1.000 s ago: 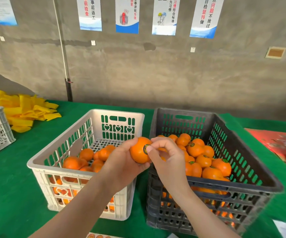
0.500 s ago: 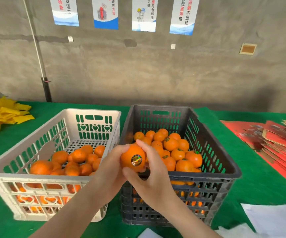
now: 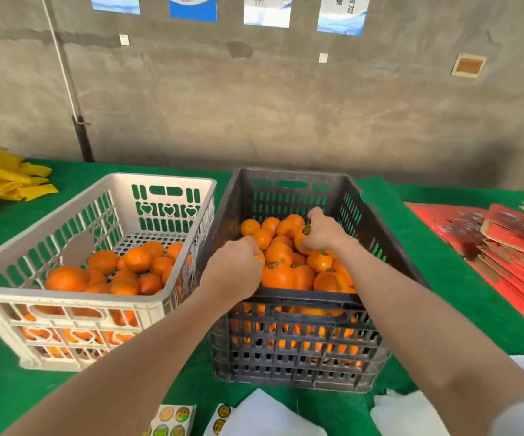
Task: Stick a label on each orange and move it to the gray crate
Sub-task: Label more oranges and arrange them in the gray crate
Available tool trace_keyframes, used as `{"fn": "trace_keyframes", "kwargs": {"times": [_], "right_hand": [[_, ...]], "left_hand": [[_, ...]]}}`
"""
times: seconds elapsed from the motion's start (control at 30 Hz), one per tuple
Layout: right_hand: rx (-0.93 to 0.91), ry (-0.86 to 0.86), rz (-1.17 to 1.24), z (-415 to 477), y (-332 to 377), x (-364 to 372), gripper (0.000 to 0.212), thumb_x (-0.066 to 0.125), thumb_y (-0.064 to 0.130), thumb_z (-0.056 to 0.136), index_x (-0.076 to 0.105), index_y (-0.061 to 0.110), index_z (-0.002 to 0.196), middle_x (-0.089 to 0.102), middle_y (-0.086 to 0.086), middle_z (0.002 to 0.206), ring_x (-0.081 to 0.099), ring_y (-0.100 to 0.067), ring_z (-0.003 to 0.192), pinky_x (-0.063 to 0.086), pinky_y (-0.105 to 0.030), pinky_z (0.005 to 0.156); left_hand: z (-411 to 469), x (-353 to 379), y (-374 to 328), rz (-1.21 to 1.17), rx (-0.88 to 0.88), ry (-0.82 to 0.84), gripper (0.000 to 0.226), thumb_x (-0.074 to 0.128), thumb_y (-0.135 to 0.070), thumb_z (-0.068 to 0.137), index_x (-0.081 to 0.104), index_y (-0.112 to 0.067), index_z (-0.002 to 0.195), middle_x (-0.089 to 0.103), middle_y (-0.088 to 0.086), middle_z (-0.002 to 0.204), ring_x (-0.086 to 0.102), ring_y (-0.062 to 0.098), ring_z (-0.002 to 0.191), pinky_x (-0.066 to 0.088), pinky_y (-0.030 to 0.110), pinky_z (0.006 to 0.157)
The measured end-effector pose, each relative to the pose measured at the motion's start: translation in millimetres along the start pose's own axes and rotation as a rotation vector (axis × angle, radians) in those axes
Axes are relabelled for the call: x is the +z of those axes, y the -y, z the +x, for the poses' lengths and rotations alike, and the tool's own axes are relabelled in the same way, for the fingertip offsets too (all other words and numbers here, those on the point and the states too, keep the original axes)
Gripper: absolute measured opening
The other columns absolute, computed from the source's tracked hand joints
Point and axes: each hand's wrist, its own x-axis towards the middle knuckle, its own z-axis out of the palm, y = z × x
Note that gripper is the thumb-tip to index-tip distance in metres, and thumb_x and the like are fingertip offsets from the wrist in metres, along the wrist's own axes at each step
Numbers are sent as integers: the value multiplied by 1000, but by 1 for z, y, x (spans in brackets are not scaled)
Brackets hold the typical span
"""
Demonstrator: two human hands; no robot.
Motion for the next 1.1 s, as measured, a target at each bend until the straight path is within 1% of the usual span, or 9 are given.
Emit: {"fn": "trace_keyframes", "kwargs": {"times": [0.17,0.27,0.4,0.47,0.53,0.67,0.8,0.93,1.1], "right_hand": [[-25,140,-157,10,-6,21,93,67,17,81,5,7,150,56,-18,123,58,-31,103,51,-40,79],[-19,174,-220,4,-4,20,98,71,19,81,3,9,151,45,-19,137,47,-37,121,45,-44,93],[-227,-352,131,-27,20,-3,59,64,16,87,40,6,139,47,-16,137,45,-31,126,39,-41,104],[-470,-671,448,-64,37,-10,31,60,11,88,58,1,117,63,-13,112,60,-22,101,50,-30,88],[-783,-757,626,-112,48,0,12,57,9,87,64,3,96,65,-5,87,60,-13,77,49,-18,67],[-976,-139,449,-184,38,81,14,56,12,89,65,7,79,58,6,73,47,-4,65,38,-18,59],[-707,585,-63,-181,17,159,45,56,20,92,48,10,136,47,-6,141,46,-16,123,38,-30,101],[-564,706,-193,-169,8,192,81,67,20,84,19,23,150,28,-4,155,32,-24,138,35,-42,109],[-563,634,-160,-169,6,199,68,62,5,83,33,17,143,40,-6,145,41,-25,131,39,-41,104]], "left_hand": [[-6,0,-2,13,-12,-18,15,46,-26,98,54,-17,108,56,5,91,56,26,83,39,33,64],[-8,-3,-3,29,-22,-42,18,46,-26,97,56,-14,108,61,9,97,58,28,84,41,34,64],[-12,-6,-5,52,4,-106,20,46,-25,97,59,-12,106,64,10,95,61,30,84,44,35,62],[-14,-6,-6,67,11,-131,21,45,-25,96,60,-11,102,65,9,92,61,30,83,42,34,61],[-16,-6,-7,95,28,-142,22,44,-26,95,59,-10,98,65,10,92,62,31,82,40,33,60],[-20,-5,-9,116,56,-158,24,41,-21,97,58,-5,97,64,15,89,60,36,81,41,38,59],[-31,0,-10,118,59,-250,26,37,-23,101,58,-9,108,66,13,85,62,33,76,50,42,62],[-46,3,-6,-77,111,-292,30,50,-18,98,49,-11,127,64,6,86,60,23,77,49,40,67],[-99,6,17,-317,264,-456,36,59,0,87,50,2,122,53,15,115,47,12,107,37,15,97]]}}
